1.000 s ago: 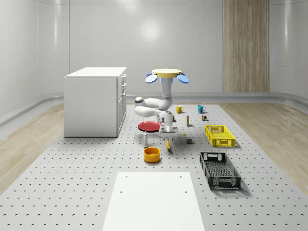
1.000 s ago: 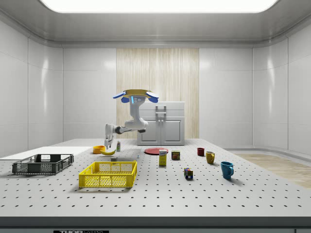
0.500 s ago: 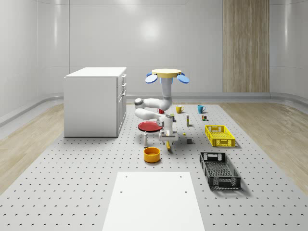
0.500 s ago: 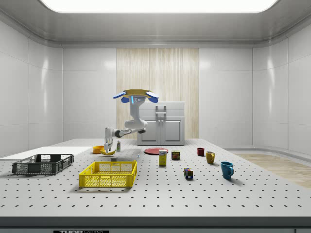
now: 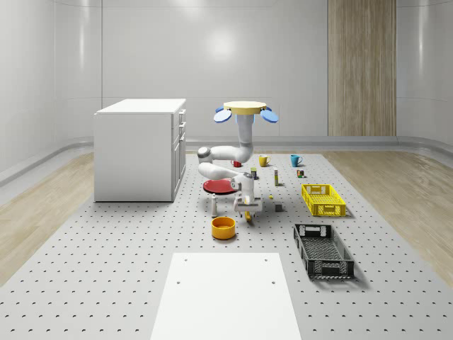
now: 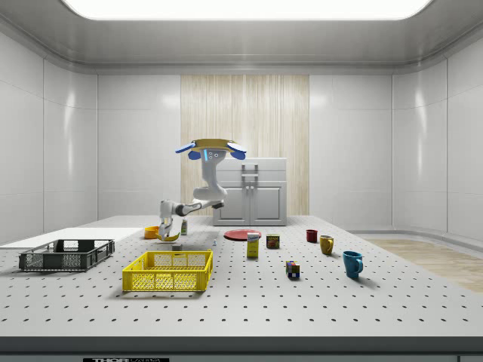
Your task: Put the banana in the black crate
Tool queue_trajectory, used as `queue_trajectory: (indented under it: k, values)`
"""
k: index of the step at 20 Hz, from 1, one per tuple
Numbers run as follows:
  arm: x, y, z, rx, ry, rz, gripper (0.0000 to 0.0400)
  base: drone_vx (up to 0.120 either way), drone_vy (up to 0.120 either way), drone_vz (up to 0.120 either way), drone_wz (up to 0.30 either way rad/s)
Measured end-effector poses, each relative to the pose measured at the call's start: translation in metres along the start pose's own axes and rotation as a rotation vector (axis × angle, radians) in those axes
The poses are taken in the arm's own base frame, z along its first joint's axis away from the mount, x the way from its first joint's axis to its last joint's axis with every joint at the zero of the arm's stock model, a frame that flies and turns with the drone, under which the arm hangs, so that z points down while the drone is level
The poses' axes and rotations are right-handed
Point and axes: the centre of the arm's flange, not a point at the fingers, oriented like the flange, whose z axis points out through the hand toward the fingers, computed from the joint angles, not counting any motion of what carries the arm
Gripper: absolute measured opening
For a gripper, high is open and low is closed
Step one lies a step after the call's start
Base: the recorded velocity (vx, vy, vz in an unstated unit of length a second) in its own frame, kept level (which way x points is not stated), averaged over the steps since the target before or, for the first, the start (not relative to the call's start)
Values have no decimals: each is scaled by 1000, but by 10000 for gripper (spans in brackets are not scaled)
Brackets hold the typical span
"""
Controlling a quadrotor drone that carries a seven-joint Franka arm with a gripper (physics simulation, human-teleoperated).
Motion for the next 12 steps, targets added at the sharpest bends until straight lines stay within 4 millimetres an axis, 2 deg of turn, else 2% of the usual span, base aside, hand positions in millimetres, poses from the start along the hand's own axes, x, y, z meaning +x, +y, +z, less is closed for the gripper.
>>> queue_trajectory:
  k: [7, 10, 12]
  values:
    - [2, -2, 7, 0, 0, 0, 400, 0, 0, 0, 0]
    - [2, -2, 9, 0, 0, 0, 279, 0, 0, 0, 0]
    - [2, -2, 9, 0, 0, 0, 228, 0, 0, 0, 0]
